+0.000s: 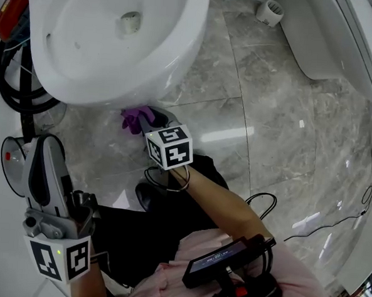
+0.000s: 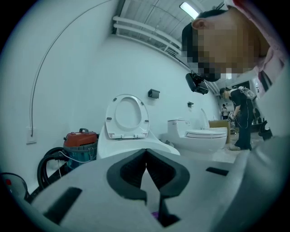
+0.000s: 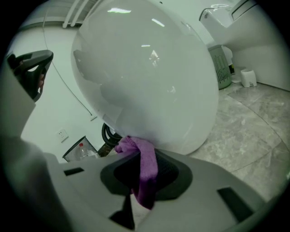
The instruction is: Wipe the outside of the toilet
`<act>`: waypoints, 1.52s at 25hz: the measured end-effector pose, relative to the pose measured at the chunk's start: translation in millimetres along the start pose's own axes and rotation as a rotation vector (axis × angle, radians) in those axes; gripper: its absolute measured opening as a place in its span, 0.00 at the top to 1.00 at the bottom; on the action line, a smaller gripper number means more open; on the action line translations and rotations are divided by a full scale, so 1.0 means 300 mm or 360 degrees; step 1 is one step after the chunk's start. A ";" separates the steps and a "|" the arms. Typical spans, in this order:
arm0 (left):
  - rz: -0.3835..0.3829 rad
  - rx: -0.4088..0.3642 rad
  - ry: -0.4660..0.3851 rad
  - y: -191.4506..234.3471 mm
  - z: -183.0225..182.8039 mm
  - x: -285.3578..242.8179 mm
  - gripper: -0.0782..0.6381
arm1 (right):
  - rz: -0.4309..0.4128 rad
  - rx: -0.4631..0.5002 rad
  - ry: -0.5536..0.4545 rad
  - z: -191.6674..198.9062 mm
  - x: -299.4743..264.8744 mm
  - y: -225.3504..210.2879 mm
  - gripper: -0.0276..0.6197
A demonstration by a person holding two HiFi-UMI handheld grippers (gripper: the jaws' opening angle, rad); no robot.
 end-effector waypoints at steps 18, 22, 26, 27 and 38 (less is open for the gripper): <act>0.0028 -0.0013 0.0025 -0.049 -0.004 -0.040 0.88 | 0.0129 -0.0044 -0.0026 -0.046 0.132 -0.235 0.85; 0.0035 -0.0010 0.0024 -0.060 -0.007 -0.052 0.88 | 0.0185 -0.0043 -0.0043 -0.079 0.153 -0.291 0.86; 0.0035 -0.0007 0.0031 -0.064 -0.008 -0.059 0.88 | 0.0226 -0.0017 -0.0050 -0.105 0.161 -0.328 0.86; 0.0033 -0.0007 0.0029 -0.064 -0.008 -0.057 0.88 | 0.0236 -0.0009 -0.0050 -0.110 0.162 -0.336 0.86; 0.0013 -0.0024 0.0013 -0.054 -0.026 -0.053 0.88 | 0.0459 -0.0030 -0.0250 -0.299 0.244 -0.516 0.86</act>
Point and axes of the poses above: the fingertips, and each gripper's own axes: x backward along the fingers, y to its left, z out of its underside, the point moved 7 cm from there along x, backward along the fingers, and after that the axes turned 9 degrees about y, right-handed, at the moved point
